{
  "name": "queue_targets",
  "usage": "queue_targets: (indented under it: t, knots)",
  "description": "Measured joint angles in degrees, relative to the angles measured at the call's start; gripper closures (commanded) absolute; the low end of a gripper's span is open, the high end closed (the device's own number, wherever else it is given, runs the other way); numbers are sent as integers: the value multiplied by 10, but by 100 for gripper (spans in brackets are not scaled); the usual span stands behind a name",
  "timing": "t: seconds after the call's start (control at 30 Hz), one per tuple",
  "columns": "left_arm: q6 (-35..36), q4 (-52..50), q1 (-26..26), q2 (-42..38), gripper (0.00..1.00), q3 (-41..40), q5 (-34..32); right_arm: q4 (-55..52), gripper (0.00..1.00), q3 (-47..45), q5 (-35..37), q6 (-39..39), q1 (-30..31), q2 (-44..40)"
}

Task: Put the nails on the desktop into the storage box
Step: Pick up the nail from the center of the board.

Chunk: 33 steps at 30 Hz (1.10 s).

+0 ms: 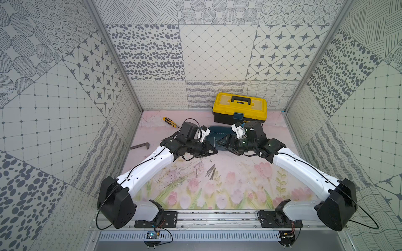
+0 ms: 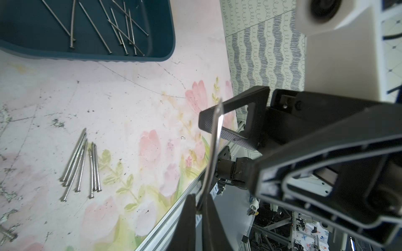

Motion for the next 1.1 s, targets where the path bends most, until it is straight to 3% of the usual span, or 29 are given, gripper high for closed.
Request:
queue_targets:
  t: [0.17, 0.3, 0.6, 0.8, 0.83, 0.97, 1.03, 1.07, 1.1]
  knots:
    - [-14, 28, 3, 3, 100, 0, 36, 40, 30, 0, -17, 10, 7, 0]
    - [-23, 43, 4, 7, 100, 1, 60, 57, 41, 0, -19, 15, 8, 1]
    - [-33, 60, 7, 14, 100, 5, 97, 85, 72, 11, -27, 28, 8, 24]
    - [-36, 64, 18, 13, 100, 4, 110, 95, 99, 12, -28, 29, 7, 28]
    - [-36, 65, 21, 13, 92, 4, 113, 97, 100, 12, -28, 30, 7, 29]
    - [-36, 63, 33, 14, 40, 4, 121, 102, 100, 13, -29, 28, 7, 30]
    - [-35, 63, 40, 14, 25, 4, 121, 101, 100, 16, -30, 28, 7, 31]
    - [-38, 60, 43, 13, 4, 4, 121, 100, 100, 19, -30, 26, 5, 32]
    - [-34, 59, 44, 12, 1, 4, 120, 97, 100, 23, -30, 23, 2, 33]
